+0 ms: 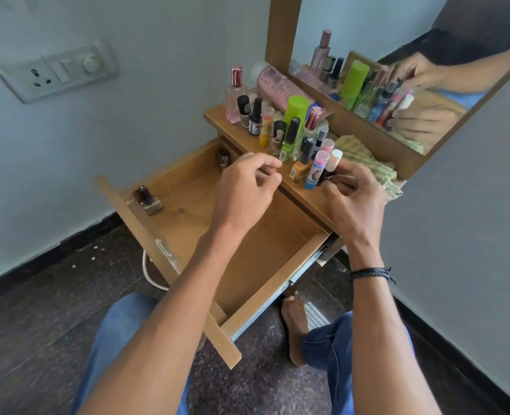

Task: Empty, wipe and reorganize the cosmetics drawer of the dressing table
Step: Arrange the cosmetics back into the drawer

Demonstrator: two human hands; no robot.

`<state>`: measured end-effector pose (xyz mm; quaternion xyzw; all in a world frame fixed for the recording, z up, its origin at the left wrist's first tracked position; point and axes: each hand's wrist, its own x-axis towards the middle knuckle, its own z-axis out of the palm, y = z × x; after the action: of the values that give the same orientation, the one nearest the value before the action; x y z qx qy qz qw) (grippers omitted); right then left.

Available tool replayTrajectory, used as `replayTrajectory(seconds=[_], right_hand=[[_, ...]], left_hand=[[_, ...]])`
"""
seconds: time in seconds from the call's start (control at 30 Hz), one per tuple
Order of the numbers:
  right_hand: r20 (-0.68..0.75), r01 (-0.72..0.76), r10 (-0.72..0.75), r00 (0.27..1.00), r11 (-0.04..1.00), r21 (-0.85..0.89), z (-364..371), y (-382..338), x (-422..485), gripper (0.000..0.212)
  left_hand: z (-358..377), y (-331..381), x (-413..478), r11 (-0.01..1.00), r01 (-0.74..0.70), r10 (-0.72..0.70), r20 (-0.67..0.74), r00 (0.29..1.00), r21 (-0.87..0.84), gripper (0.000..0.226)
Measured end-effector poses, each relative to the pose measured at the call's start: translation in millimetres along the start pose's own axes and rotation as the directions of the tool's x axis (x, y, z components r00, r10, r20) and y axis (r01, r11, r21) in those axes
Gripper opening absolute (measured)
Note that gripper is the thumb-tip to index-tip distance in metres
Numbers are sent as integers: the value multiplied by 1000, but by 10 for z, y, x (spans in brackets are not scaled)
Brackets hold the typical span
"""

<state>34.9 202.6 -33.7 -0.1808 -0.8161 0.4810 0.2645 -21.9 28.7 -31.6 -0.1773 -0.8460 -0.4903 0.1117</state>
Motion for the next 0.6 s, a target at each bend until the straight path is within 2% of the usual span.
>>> replayTrajectory(seconds=[0.17, 0.5, 0.6], right_hand=[[-9, 4, -4, 1000, 999, 53, -22, 19, -15, 27], [-126, -12, 21, 992, 997, 76, -31, 18, -63, 27], [-99, -60, 72, 992, 990, 124, -88, 21, -68, 29]], left_hand=[[194, 86, -87, 999, -53, 52, 69, 996, 11, 18], [107, 59, -144, 999, -16, 11, 112, 994, 39, 18], [-9, 90, -116, 999, 7, -10, 113, 994, 32, 16]])
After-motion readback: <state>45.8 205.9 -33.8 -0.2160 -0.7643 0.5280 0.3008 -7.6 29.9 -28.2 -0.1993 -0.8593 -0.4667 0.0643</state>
